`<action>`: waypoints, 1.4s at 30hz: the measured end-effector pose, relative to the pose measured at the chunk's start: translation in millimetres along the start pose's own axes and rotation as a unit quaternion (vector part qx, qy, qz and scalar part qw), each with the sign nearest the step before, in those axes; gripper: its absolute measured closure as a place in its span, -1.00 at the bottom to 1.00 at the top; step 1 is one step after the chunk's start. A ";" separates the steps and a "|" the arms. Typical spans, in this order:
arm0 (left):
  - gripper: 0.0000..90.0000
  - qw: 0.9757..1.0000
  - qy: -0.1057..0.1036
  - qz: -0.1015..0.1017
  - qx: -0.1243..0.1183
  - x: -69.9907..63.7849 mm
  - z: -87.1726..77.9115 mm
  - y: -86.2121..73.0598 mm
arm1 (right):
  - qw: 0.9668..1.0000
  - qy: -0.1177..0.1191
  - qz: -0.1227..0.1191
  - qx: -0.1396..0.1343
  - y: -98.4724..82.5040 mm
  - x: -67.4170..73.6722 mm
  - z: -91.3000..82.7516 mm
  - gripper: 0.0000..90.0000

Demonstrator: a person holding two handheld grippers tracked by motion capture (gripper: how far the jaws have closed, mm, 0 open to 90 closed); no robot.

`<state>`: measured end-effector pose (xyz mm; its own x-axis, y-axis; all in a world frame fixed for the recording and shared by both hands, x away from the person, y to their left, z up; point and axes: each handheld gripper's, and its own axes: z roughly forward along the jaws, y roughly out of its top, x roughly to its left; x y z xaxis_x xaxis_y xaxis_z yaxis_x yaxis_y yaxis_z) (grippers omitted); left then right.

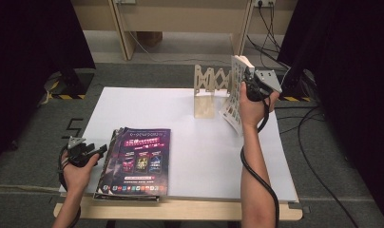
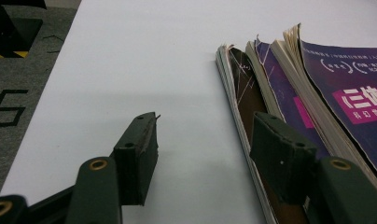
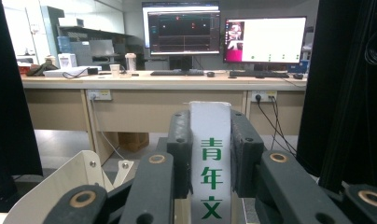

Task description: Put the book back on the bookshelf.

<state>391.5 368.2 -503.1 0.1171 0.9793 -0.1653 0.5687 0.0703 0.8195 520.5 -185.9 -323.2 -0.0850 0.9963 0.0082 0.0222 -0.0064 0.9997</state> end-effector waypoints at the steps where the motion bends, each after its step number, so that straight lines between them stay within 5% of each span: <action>1: -0.09 1.000 -0.001 -0.001 -0.002 0.0 0.0 -0.2 | 1.000 0.001 -0.002 0.004 2.3 -1.1 1.3 0.65; 10: -0.09 1.000 -0.002 -0.001 -0.003 0.1 -0.8 -0.3 | 1.000 0.000 -0.014 0.000 -4.9 -3.4 -2.6 0.65; 32: -0.09 1.000 0.000 0.006 -0.003 -1.6 -0.9 -0.3 | 1.000 -0.010 -0.006 -0.027 -32.1 -22.3 -52.2 0.63; 42: -0.09 1.000 0.000 0.006 -0.003 -1.9 -0.7 -0.2 | 1.000 0.005 0.002 -0.004 -32.3 -29.1 -54.1 0.54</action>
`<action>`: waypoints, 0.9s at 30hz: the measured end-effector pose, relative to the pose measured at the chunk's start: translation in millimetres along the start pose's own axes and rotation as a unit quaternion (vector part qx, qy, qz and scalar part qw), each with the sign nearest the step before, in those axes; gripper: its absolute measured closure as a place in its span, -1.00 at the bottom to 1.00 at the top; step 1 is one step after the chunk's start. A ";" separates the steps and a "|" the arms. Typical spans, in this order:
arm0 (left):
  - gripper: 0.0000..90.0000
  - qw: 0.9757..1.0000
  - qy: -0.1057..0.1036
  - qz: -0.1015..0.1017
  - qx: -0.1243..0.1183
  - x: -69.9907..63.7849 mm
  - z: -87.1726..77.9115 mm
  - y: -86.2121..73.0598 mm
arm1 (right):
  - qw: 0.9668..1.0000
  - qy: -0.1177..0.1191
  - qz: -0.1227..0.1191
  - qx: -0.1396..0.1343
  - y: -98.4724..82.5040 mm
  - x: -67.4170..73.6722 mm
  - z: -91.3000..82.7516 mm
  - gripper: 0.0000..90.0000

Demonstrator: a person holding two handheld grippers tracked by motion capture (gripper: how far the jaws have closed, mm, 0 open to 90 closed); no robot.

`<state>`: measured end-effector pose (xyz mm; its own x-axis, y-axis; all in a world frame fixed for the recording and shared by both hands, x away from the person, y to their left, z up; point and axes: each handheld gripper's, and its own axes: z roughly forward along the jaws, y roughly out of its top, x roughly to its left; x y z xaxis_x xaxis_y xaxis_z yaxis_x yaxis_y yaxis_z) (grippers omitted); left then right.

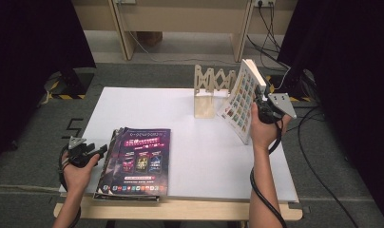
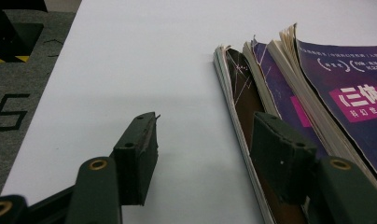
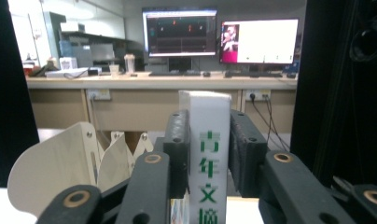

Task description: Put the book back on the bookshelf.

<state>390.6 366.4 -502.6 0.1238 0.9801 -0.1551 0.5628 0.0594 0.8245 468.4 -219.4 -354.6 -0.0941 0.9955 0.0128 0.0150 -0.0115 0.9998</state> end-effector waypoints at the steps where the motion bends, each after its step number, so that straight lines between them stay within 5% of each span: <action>1: -0.09 1.000 0.000 0.000 0.000 0.0 0.0 0.0 | 1.000 0.002 0.002 0.004 -0.2 -0.5 1.4 0.52; 10: -0.09 1.000 -0.001 0.002 0.002 0.3 0.4 0.0 | 0.999 0.005 0.000 0.044 8.7 -2.2 19.4 0.31; 27: -0.09 1.000 -0.002 -0.001 0.003 0.8 0.4 0.2 | 0.998 -0.004 -0.005 0.057 18.0 2.2 37.7 0.39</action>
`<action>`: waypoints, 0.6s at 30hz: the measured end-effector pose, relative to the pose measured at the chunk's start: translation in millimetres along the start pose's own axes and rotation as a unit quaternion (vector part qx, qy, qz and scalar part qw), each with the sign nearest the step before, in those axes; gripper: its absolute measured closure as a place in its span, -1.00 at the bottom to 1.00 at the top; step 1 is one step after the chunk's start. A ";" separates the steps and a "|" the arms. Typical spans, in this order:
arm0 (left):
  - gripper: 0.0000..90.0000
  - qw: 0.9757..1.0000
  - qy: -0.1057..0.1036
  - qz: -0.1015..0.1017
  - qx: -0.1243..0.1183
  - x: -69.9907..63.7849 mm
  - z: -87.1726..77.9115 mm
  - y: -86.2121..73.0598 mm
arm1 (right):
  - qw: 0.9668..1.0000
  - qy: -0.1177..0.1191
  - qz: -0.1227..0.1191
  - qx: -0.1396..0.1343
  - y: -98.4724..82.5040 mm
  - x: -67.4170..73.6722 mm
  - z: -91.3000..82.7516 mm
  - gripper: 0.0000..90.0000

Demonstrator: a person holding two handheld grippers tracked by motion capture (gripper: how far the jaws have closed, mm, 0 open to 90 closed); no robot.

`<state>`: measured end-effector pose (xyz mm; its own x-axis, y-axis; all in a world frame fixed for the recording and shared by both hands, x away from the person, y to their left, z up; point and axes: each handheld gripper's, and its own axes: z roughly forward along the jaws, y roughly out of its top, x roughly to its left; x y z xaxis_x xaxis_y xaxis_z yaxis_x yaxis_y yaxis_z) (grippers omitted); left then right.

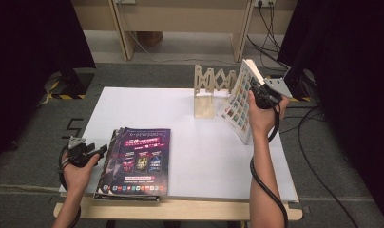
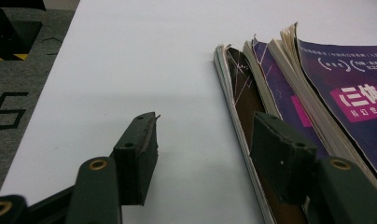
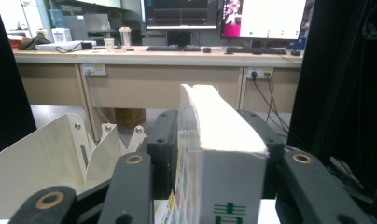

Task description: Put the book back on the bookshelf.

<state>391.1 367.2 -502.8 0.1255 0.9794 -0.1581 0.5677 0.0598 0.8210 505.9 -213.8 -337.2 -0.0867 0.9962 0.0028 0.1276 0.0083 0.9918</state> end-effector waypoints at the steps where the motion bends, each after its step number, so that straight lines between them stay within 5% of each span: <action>1: -0.09 1.000 0.000 -0.001 0.000 0.1 0.0 0.0 | 1.000 -0.001 -0.001 0.003 0.3 0.1 0.7 0.41; 18: -0.09 1.000 -0.002 0.003 0.001 -0.3 0.3 0.1 | 0.999 -0.010 0.017 0.042 3.0 3.2 5.6 0.65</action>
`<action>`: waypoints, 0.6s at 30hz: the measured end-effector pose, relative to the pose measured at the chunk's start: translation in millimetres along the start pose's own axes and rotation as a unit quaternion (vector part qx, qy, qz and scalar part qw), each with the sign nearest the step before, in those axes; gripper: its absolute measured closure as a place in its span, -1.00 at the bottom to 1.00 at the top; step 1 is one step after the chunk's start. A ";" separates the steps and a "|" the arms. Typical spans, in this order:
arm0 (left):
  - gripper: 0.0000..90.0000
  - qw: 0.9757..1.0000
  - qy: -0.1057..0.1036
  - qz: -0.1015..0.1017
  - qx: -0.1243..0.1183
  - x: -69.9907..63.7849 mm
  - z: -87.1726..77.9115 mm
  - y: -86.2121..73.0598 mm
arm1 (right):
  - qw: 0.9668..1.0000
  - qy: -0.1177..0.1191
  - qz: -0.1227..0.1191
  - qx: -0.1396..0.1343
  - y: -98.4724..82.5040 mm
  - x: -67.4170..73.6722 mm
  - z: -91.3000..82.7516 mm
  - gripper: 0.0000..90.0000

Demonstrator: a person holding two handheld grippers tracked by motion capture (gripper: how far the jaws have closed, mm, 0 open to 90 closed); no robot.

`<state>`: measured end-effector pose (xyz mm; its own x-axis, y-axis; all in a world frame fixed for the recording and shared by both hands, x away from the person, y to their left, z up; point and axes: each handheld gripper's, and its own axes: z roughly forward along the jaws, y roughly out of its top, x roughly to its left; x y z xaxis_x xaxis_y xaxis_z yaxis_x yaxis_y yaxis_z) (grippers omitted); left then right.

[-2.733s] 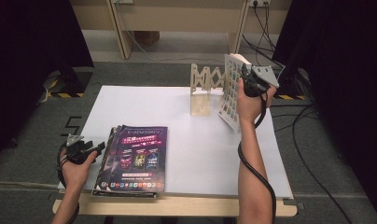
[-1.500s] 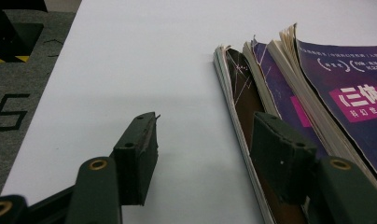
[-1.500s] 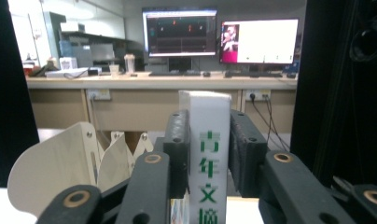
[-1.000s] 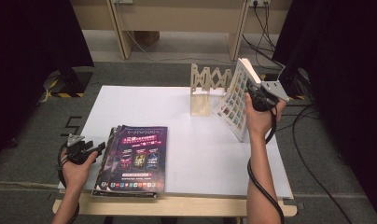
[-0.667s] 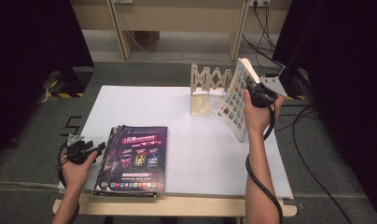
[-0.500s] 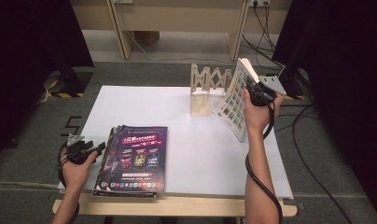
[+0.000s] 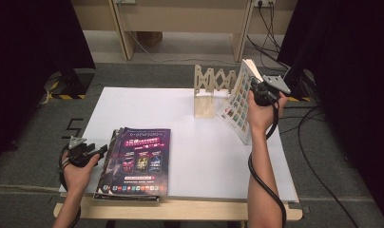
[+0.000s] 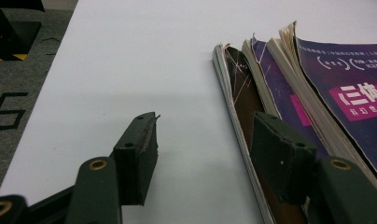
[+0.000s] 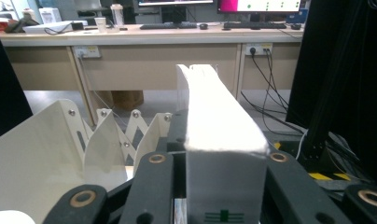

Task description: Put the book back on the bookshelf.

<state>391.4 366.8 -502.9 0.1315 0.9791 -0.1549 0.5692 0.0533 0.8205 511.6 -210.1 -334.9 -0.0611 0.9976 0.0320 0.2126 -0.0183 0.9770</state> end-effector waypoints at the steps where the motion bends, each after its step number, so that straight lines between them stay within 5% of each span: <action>1: -0.09 1.000 0.000 -0.001 0.000 0.1 0.0 0.0 | 1.000 0.000 0.002 -0.003 -0.1 1.2 -1.6 0.65; 9: -0.09 1.000 0.000 0.000 0.001 0.2 0.3 0.1 | 0.999 0.015 0.009 -0.038 6.4 10.0 -13.6 0.66; 18: -0.09 1.000 0.000 -0.001 0.001 0.3 0.2 0.1 | 0.998 0.003 0.008 -0.062 9.5 14.3 -11.8 0.66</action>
<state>391.6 367.0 -502.9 0.1303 0.9791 -0.1560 0.5713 0.0544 0.8189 501.2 -196.7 -322.6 -0.0640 0.9968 0.0480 0.0919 -0.0420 0.9949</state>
